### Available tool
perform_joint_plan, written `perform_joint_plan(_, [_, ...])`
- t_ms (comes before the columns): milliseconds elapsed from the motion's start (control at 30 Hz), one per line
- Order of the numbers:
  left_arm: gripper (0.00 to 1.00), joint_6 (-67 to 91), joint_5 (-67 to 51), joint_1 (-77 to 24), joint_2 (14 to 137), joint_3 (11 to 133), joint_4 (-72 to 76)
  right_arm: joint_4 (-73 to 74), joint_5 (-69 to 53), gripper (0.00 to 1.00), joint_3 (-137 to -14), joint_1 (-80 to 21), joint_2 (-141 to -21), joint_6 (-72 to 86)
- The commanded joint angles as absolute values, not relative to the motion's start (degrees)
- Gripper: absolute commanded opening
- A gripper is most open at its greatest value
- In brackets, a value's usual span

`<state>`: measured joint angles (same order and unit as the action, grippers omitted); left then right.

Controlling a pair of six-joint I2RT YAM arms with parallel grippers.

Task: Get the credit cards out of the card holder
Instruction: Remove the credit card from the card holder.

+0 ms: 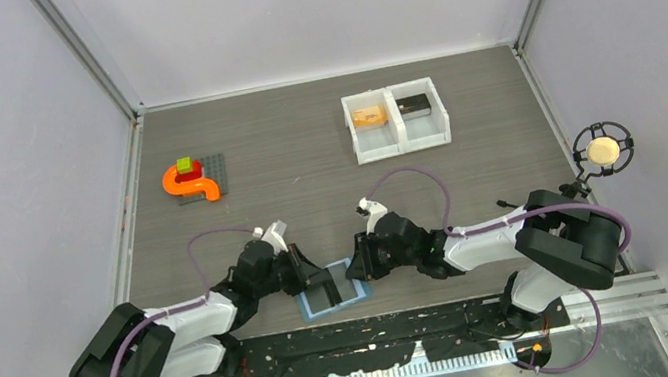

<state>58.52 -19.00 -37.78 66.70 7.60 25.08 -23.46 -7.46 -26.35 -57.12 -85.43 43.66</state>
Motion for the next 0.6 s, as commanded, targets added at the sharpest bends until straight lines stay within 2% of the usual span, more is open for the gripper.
perform_joint_plan(0, [0.04,60.2,-19.4,-38.0,66.7,7.2,30.4,-22.1,-7.7,0.25,-25.2,-57.1,-86.4,43.6])
perform_joint_plan(33, [0.0,60.5,-19.5,-38.0,66.4,7.2,30.2,-22.0,-7.7,0.25,-25.2,-57.0,-86.4,43.5])
perform_joint_plan(567, [0.0,57.4,-14.6,-37.9,53.1,10.1,7.7,-16.6,-4.3,0.25,-26.1,-56.2,-83.8,42.5])
